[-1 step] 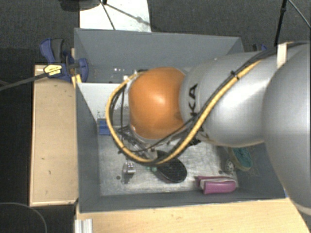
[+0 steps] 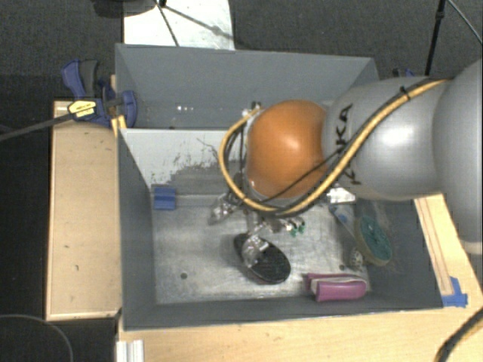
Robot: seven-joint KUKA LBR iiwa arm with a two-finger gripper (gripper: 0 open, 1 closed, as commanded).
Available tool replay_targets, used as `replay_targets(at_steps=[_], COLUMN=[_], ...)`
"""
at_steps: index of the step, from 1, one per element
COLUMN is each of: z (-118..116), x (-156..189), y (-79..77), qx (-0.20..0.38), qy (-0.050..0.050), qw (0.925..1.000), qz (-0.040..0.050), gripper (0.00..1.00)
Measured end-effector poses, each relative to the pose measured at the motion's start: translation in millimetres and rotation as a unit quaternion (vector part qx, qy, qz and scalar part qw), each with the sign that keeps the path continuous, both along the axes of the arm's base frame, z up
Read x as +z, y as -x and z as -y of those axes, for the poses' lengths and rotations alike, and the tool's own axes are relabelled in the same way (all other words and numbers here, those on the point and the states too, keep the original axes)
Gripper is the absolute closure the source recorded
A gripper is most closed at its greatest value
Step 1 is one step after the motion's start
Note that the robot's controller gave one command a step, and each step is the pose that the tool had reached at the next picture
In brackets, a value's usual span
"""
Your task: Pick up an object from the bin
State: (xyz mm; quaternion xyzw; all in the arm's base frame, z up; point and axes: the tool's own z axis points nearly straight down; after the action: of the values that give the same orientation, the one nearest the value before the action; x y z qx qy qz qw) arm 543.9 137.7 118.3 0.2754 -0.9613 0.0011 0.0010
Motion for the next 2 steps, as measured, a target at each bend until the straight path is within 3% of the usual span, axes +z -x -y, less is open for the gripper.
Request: replay_targets(at_steps=[1,2], z=[63,109], x=[-46,-45], y=[38.2,-6.3], qx=[0.168,0.309], qy=[-0.003,-0.002], qw=[0.9857,0.9512], qz=[0.0038,0.0048], gripper=[0.00,0.00])
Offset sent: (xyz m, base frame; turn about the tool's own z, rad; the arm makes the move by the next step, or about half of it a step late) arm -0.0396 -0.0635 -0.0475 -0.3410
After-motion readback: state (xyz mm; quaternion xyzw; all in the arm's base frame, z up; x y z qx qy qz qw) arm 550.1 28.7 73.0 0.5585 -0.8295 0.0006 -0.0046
